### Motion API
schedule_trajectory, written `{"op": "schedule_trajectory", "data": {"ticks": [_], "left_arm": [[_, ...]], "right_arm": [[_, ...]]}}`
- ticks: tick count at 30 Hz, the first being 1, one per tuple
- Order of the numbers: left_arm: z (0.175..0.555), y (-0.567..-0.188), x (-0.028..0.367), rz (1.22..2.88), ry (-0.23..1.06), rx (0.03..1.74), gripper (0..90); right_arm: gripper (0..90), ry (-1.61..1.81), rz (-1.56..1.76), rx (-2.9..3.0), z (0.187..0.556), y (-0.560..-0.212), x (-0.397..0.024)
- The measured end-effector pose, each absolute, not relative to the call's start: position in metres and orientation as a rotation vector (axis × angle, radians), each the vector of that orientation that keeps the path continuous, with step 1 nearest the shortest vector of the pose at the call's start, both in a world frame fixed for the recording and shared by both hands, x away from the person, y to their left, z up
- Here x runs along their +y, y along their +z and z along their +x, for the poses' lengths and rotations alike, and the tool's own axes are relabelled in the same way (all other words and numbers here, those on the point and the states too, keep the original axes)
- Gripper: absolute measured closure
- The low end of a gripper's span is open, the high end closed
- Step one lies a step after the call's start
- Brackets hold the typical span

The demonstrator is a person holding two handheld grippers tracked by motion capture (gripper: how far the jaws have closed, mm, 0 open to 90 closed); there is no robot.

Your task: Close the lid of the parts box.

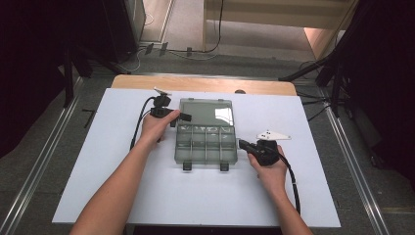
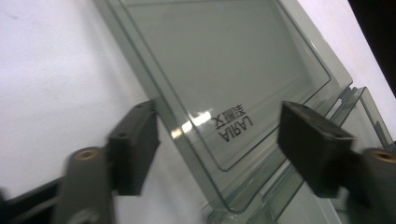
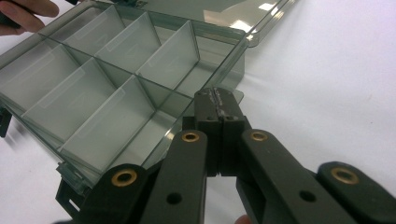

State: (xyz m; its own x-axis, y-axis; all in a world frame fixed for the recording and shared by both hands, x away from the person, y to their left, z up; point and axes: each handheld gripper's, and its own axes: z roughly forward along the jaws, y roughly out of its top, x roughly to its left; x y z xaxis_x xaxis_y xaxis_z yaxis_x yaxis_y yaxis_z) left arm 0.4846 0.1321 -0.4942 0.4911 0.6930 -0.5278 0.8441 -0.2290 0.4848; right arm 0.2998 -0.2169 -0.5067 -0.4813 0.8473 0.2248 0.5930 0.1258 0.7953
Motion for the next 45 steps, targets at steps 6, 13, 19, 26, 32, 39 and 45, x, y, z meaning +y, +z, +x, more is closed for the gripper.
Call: {"op": "schedule_trajectory", "data": {"ticks": [6,13,19,26,32,39,45], "left_arm": [[0.485,-0.496,0.138,1.957,-0.277,1.290,52.4],[0.482,-0.492,0.144,1.904,-0.246,1.270,62.4],[0.479,-0.489,0.151,1.864,-0.221,1.225,72.1],[0.476,-0.484,0.153,1.836,-0.198,1.209,78.4],[0.473,-0.483,0.153,1.834,-0.175,1.187,79.2],[0.471,-0.484,0.154,1.832,-0.160,1.174,79.1],[0.471,-0.484,0.153,1.830,-0.152,1.167,79.2]], "right_arm": [[90.0,1.273,1.399,2.127,0.300,-0.506,-0.217],[90.0,1.269,1.394,2.122,0.299,-0.507,-0.215],[90.0,1.263,1.398,2.126,0.300,-0.506,-0.215],[89.5,1.261,1.392,2.155,0.301,-0.502,-0.217],[76.1,1.311,1.399,2.093,0.313,-0.493,-0.223],[56.1,1.331,1.450,2.014,0.343,-0.477,-0.221],[52.9,1.311,1.488,2.011,0.373,-0.474,-0.218]]}}
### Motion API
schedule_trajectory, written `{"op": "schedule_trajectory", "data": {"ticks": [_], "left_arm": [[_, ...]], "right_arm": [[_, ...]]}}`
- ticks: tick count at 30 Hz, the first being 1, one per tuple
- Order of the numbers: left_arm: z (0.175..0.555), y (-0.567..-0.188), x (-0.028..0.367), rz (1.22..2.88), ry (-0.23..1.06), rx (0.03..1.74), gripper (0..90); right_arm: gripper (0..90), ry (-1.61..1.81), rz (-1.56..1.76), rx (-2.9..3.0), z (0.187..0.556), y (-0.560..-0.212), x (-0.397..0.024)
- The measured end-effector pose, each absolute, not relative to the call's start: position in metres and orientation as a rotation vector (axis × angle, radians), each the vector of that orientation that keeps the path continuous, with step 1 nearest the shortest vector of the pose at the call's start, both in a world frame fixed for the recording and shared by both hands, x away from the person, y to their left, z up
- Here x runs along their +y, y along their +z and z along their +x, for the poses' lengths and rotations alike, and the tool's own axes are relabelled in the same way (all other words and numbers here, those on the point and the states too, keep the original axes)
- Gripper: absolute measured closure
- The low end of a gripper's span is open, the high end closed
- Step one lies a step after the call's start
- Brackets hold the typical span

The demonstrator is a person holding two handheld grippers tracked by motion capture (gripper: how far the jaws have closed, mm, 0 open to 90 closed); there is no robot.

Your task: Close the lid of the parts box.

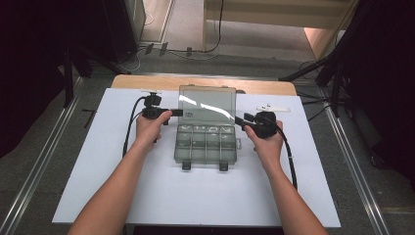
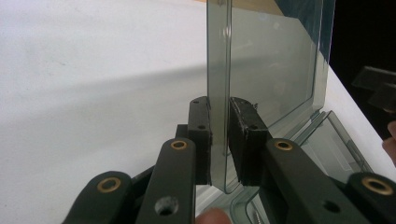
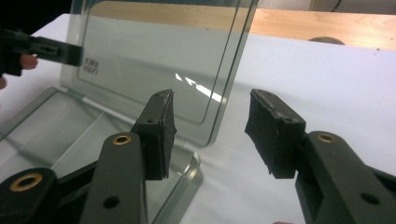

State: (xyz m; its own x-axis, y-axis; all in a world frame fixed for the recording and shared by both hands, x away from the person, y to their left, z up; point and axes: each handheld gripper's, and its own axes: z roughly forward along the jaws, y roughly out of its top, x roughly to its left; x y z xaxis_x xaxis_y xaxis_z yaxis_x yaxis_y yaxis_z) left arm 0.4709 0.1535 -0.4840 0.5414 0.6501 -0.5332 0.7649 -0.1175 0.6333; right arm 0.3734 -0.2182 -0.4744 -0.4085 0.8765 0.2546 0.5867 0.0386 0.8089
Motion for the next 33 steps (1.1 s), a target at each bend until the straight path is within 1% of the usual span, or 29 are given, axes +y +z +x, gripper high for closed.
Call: {"op": "schedule_trajectory", "data": {"ticks": [6,15,18,21,30,32,33], "left_arm": [[0.470,-0.485,0.154,1.823,-0.148,1.157,79.2],[0.470,-0.485,0.156,1.817,-0.153,1.135,79.8],[0.469,-0.486,0.157,1.812,-0.154,1.123,80.4],[0.470,-0.486,0.157,1.814,-0.155,1.123,80.4],[0.470,-0.486,0.157,1.817,-0.151,1.126,79.5],[0.469,-0.485,0.156,1.812,-0.157,1.124,77.9],[0.469,-0.484,0.156,1.808,-0.161,1.116,75.1]], "right_arm": [[50.9,1.289,1.500,2.045,0.399,-0.477,-0.210],[53.1,1.338,1.586,2.075,0.424,-0.488,-0.202],[55.8,1.354,1.606,2.071,0.429,-0.490,-0.204],[60.7,1.386,1.603,2.092,0.431,-0.491,-0.204],[68.4,1.423,1.596,2.095,0.428,-0.488,-0.209],[69.3,1.415,1.578,2.102,0.427,-0.486,-0.209],[69.9,1.409,1.563,2.104,0.426,-0.486,-0.209]]}}
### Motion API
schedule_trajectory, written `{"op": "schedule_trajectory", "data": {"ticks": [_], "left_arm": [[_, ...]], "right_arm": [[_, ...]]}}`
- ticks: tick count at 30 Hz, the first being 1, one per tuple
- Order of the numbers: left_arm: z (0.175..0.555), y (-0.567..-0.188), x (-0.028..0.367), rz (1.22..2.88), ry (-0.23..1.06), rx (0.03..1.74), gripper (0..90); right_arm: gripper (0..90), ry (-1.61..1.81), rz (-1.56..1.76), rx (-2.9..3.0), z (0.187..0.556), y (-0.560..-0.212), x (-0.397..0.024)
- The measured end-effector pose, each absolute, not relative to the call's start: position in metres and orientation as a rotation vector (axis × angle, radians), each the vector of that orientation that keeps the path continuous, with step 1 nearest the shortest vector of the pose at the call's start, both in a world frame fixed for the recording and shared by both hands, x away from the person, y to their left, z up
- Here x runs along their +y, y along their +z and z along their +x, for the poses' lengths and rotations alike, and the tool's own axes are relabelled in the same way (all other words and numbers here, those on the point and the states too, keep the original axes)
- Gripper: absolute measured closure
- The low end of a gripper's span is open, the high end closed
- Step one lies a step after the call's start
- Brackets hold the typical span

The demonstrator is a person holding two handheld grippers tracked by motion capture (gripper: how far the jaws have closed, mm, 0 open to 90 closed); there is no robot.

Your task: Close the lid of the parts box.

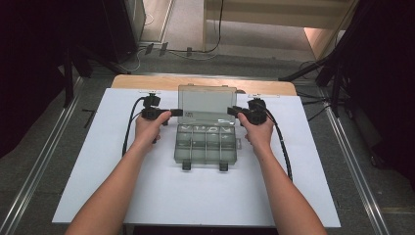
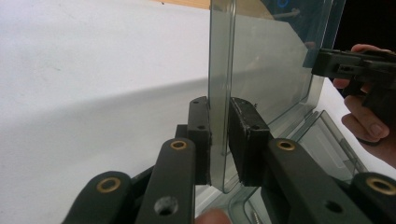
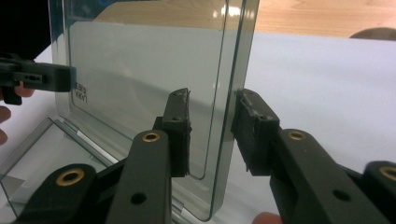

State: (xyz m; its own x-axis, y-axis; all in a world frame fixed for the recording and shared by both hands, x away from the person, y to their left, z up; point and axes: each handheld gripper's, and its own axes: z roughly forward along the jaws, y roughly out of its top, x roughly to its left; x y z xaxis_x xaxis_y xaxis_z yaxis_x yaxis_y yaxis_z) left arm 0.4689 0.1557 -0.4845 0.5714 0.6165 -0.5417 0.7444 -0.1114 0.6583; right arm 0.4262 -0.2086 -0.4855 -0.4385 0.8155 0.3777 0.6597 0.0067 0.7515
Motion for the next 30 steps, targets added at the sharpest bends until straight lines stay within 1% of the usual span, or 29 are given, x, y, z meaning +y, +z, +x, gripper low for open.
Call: {"op": "schedule_trajectory", "data": {"ticks": [2,7,8,9,19,25,30], "left_arm": [[0.469,-0.483,0.155,1.801,-0.167,1.111,71.8],[0.470,-0.479,0.154,1.783,-0.172,1.111,71.0],[0.470,-0.477,0.153,1.772,-0.177,1.110,65.9],[0.470,-0.475,0.153,1.771,-0.167,1.110,65.5],[0.477,-0.452,0.146,1.772,-0.078,1.108,65.2],[0.480,-0.437,0.148,1.730,-0.047,1.095,65.4],[0.479,-0.434,0.149,1.740,-0.036,1.062,66.5]], "right_arm": [[71.2,1.406,1.544,2.103,0.424,-0.484,-0.209],[72.7,1.417,1.523,2.101,0.421,-0.483,-0.211],[72.9,1.418,1.517,2.100,0.421,-0.482,-0.210],[72.9,1.412,1.518,2.101,0.420,-0.482,-0.210],[72.5,1.379,1.487,2.088,0.416,-0.480,-0.207],[72.4,1.375,1.477,2.088,0.415,-0.479,-0.207],[71.5,1.368,1.464,2.090,0.414,-0.479,-0.207]]}}
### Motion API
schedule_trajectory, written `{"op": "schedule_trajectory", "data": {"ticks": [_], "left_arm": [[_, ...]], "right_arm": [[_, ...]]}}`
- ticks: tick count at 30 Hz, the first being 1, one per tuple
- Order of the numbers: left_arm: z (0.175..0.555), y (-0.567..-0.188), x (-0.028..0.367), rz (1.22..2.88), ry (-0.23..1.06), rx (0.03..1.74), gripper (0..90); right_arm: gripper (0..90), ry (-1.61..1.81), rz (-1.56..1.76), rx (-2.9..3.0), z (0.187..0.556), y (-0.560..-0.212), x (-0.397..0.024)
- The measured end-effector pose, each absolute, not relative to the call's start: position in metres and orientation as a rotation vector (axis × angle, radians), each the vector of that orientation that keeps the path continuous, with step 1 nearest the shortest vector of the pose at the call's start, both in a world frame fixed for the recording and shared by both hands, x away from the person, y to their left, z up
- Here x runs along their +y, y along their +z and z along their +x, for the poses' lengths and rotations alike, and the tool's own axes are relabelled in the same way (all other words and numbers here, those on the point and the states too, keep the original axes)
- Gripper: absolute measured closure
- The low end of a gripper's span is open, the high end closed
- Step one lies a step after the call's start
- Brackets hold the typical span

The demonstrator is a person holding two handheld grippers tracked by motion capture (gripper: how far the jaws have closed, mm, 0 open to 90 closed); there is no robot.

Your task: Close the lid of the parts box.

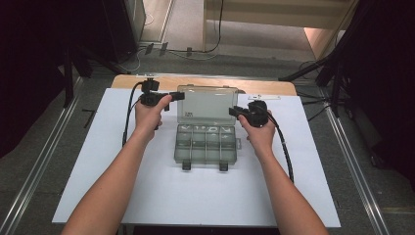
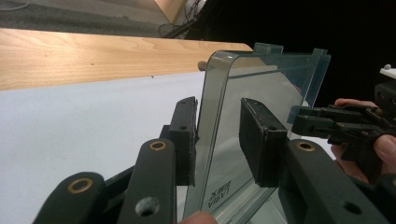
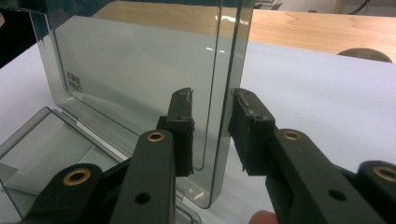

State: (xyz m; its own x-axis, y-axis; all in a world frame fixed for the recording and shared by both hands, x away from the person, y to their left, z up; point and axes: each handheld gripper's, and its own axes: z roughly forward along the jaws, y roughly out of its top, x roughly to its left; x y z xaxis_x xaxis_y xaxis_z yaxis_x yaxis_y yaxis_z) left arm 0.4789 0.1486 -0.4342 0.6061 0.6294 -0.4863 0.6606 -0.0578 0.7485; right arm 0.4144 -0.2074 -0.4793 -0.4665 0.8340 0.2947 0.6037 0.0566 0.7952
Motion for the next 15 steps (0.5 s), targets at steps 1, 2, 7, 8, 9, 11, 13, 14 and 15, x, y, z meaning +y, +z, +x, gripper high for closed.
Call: {"op": "schedule_trajectory", "data": {"ticks": [1,2,7,8,9,11,13,14,15], "left_arm": [[0.479,-0.435,0.149,1.739,-0.033,1.055,66.5],[0.479,-0.435,0.149,1.740,-0.034,1.053,66.5],[0.478,-0.434,0.147,1.746,-0.042,1.039,66.7],[0.477,-0.434,0.147,1.746,-0.044,1.034,66.7],[0.477,-0.434,0.146,1.745,-0.044,1.032,66.6],[0.477,-0.434,0.146,1.747,-0.040,1.037,66.6],[0.478,-0.435,0.147,1.742,-0.048,1.042,66.7],[0.478,-0.435,0.147,1.743,-0.047,1.043,66.6],[0.478,-0.435,0.147,1.743,-0.048,1.043,66.6]], "right_arm": [[71.0,1.352,1.461,2.097,0.413,-0.478,-0.207],[69.5,1.331,1.459,2.096,0.412,-0.478,-0.205],[63.2,1.325,1.429,2.102,0.405,-0.473,-0.206],[62.7,1.335,1.420,2.103,0.403,-0.472,-0.208],[62.4,1.345,1.420,2.093,0.402,-0.471,-0.210],[62.5,1.366,1.432,2.068,0.398,-0.470,-0.215],[62.8,1.379,1.436,2.043,0.396,-0.468,-0.222],[63.8,1.381,1.435,2.031,0.395,-0.467,-0.225],[65.0,1.381,1.441,2.023,0.394,-0.465,-0.228]]}}
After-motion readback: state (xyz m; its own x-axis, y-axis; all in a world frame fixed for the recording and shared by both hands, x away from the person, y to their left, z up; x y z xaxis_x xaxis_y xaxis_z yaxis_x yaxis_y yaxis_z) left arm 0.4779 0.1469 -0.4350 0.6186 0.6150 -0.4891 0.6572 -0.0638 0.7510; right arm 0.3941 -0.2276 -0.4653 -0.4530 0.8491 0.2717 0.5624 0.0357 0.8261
